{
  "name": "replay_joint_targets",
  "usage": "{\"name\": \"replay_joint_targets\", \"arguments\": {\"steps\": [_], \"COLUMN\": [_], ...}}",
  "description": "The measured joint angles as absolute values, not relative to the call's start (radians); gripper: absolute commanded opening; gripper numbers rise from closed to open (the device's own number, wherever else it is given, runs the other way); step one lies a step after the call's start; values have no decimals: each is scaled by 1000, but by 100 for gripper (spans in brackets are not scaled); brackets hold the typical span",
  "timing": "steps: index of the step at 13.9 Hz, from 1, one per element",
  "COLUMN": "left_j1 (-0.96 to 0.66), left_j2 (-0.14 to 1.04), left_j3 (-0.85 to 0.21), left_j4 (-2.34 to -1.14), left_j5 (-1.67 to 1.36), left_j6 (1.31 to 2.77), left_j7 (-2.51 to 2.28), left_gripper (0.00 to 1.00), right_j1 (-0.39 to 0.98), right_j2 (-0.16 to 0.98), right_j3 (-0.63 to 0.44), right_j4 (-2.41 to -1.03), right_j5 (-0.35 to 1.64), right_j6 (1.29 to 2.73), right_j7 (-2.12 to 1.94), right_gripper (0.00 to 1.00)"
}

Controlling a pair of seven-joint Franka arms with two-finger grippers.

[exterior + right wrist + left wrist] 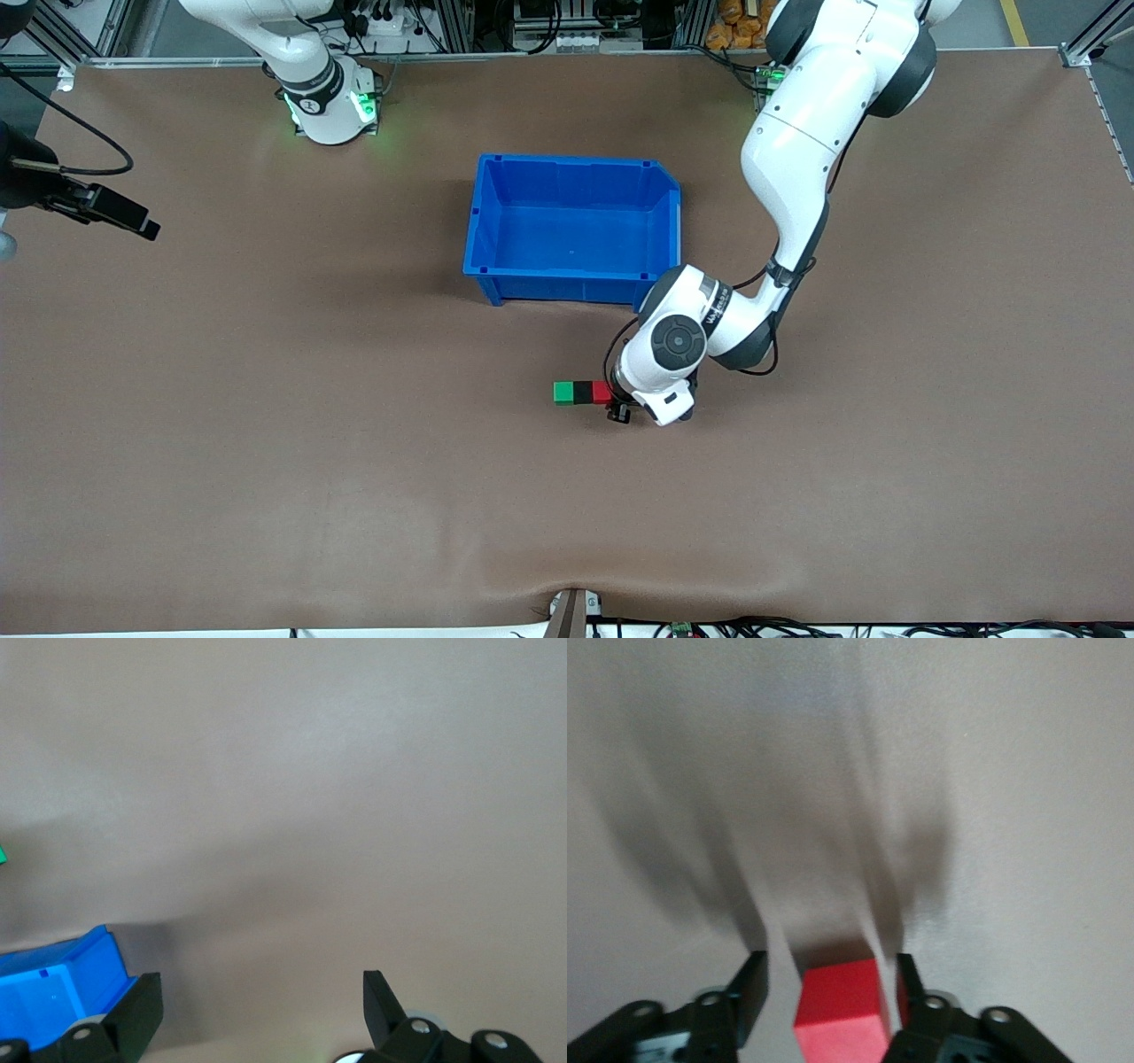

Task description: Attach green and red cubes to black cube

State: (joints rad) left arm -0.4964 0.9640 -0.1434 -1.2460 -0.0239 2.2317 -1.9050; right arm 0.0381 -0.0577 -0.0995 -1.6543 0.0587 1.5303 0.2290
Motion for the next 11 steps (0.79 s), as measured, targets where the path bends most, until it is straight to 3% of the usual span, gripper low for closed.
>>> {"name": "replay_joint_targets", "arguments": {"steps": [5,11], "left_j1": [-506,-424], "left_j2": [874,603], "left_j3": [-133,-102], "left_j4": [-1216,-1203], "left_j5": [31,51], "left_j6": [2042,1735], "left_j7": [-1821,-1372], "left_gripper": [100,100], "right_j1": [3,1], "right_j2": [-53,-46], "right_j3": [-82,-71], "right_j4": [-1631,-1614], "right_j5": [49,47], "right_j6": [1549,1548], "right_j7": [228,215], "right_gripper": [100,100]}}
